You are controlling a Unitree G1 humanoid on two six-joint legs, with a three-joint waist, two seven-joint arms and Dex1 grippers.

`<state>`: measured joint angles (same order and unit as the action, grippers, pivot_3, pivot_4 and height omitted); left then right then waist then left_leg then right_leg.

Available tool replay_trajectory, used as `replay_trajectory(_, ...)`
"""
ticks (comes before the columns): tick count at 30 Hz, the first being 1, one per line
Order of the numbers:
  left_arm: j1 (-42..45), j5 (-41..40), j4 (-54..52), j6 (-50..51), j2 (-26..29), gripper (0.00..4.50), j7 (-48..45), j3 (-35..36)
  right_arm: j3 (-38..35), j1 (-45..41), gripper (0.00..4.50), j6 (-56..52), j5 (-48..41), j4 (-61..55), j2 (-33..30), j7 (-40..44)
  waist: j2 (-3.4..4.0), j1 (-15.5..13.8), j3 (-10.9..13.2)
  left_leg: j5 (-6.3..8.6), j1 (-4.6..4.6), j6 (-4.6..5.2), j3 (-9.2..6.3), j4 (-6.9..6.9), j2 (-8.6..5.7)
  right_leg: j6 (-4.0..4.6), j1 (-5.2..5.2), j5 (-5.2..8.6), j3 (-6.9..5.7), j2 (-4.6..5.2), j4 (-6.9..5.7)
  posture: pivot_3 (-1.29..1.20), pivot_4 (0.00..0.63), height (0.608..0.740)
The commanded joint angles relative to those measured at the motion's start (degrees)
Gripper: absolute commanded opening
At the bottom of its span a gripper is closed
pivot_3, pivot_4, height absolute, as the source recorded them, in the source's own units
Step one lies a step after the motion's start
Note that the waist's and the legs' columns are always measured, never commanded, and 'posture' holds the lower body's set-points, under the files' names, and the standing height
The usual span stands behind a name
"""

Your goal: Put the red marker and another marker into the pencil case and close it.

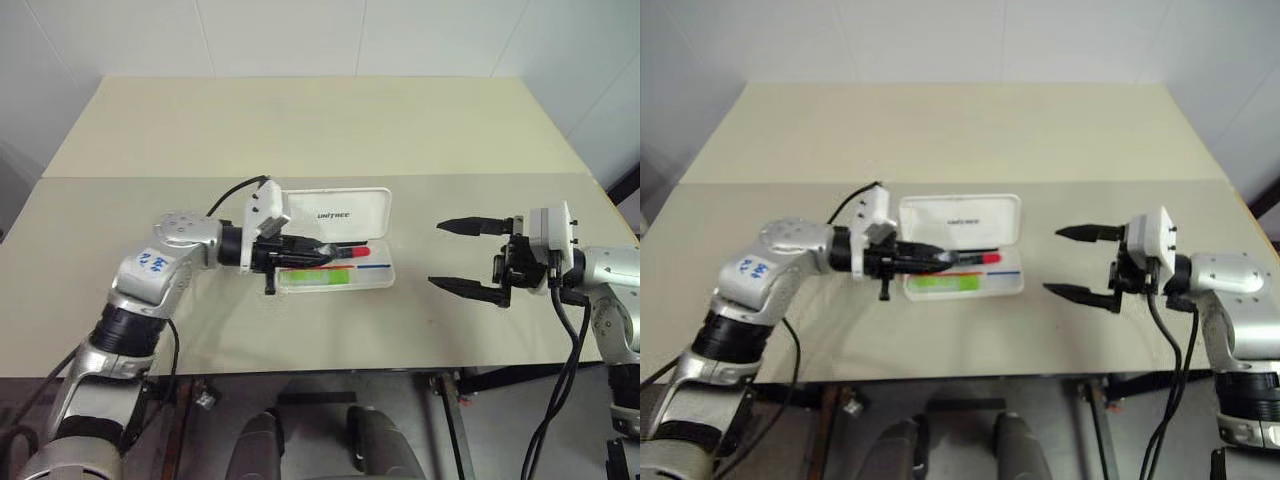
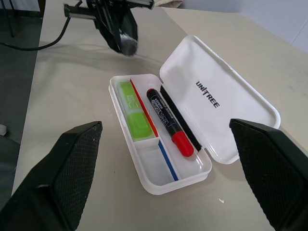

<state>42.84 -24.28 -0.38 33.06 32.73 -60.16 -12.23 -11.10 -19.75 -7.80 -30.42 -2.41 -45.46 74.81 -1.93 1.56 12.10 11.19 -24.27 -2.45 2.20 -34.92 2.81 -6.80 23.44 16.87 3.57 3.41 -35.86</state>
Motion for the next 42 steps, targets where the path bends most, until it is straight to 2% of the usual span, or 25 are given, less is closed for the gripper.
replay_trajectory(1,3.9,3.1,3.1,-2.3,-2.9,0.51,-0.5,-2.5,-3.8,2.5,4.50,-0.2,-1.0,-3.6,-1.6,-1.9,-0.01,0.0,0.0,0.01,0.00,0.02,-0.01,-0.06,0.00,0.00,-0.04,0.00,0.00,0.00,-0.01,0.00,0.150,0.740)
replay_trajectory(9,7.9,8.4,10.4,-5.7,-9.4,0.51,-1.2,-6.2,-5.3,7.0,4.50,-0.7,-1.3,-7.2,-1.4,-4.9,0.00,0.0,0.0,0.00,-0.01,0.07,0.00,-0.21,-0.03,0.08,-0.08,0.04,0.08,0.01,-0.01,0.00,0.150,0.740)
replay_trajectory(19,11.6,16.9,25.6,-15.9,-17.7,0.51,1.3,-8.9,-5.7,10.0,4.50,-1.6,-2.1,-11.3,-0.7,-9.0,0.00,0.1,0.0,0.00,-0.02,0.08,-0.01,-0.22,-0.06,0.04,-0.08,0.02,0.09,0.01,0.01,0.00,0.150,0.740)
replay_trajectory(26,13.3,19.9,32.4,-20.2,-20.6,0.51,1.9,-8.0,-6.0,11.2,4.50,-2.3,-2.9,-13.0,-0.8,-10.4,0.00,0.0,0.0,0.00,-0.03,0.09,-0.01,-0.21,-0.07,0.03,-0.10,0.02,0.09,0.02,0.05,0.00,0.150,0.740)
replay_trajectory(34,13.4,20.6,33.8,-20.5,-22.3,0.51,1.1,-7.7,-5.8,11.8,4.50,-3.0,-3.7,-14.1,-1.1,-11.0,-0.01,0.0,0.0,0.01,-0.03,0.10,-0.01,-0.21,-0.07,-0.02,-0.09,0.00,0.08,0.01,0.03,0.00,0.150,0.740)
replay_trajectory(35,13.5,20.9,34.1,-20.8,-22.4,1.13,1.4,-7.7,-5.7,11.7,4.50,-3.1,-3.8,-14.2,-1.0,-11.1,-0.01,0.0,0.0,0.01,-0.03,0.10,-0.01,-0.21,-0.07,-0.02,-0.09,0.00,0.08,0.01,0.03,0.00,0.150,0.740)
replay_trajectory(42,14.0,20.6,33.9,-21.5,-23.6,3.35,2.3,-5.8,-5.5,11.2,4.50,-3.3,-3.9,-14.0,-1.0,-11.1,0.00,0.0,0.0,0.01,-0.03,0.10,-0.02,-0.22,-0.07,-0.16,-0.09,-0.07,0.08,0.00,0.02,0.00,0.150,0.740)
